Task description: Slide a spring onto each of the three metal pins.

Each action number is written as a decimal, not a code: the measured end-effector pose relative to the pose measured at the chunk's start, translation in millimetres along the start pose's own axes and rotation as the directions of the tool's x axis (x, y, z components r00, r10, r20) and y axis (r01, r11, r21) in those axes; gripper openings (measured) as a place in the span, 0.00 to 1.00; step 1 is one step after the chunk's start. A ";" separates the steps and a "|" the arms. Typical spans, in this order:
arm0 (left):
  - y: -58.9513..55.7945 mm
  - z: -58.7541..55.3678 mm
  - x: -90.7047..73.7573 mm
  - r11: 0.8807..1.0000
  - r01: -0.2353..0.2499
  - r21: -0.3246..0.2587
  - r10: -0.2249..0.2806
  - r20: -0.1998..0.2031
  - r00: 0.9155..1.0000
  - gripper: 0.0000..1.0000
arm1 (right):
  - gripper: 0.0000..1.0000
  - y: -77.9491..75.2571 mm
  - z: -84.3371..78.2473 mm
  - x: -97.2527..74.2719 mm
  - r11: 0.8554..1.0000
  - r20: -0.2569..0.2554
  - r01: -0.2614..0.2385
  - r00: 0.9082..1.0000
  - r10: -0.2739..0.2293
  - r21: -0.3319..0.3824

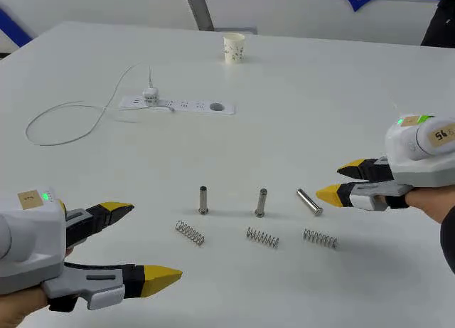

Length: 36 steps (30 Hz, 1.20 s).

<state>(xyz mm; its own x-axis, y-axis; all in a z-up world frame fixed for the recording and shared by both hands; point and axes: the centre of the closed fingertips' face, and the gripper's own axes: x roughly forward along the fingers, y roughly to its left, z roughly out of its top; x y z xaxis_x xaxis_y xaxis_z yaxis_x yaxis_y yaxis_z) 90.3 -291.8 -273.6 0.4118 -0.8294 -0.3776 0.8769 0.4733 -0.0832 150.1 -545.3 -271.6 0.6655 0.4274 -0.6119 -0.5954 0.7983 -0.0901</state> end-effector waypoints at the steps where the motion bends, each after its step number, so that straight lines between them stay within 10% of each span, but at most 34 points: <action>1: 0.0 -0.1 0.2 1.000 0.000 0.000 0.000 0.000 1.000 0.85 | 0.40 -0.1 -0.1 0.9 1.000 -0.001 0.000 1.000 0.000 0.001; 36: 3.9 -1.5 -0.7 1.000 -0.012 -0.017 0.012 0.006 1.000 0.84 | 0.26 -4.8 -12.0 50.6 0.999 -0.125 0.014 0.992 -0.007 0.048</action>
<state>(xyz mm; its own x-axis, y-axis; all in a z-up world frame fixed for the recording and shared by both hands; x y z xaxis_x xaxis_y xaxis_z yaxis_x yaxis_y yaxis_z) 93.0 -289.0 -275.1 0.4239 -0.8253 -0.3730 0.8676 0.4882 -0.0943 181.2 -532.6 -311.5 0.6085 0.3651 -0.7045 -0.5640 0.8236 -0.0603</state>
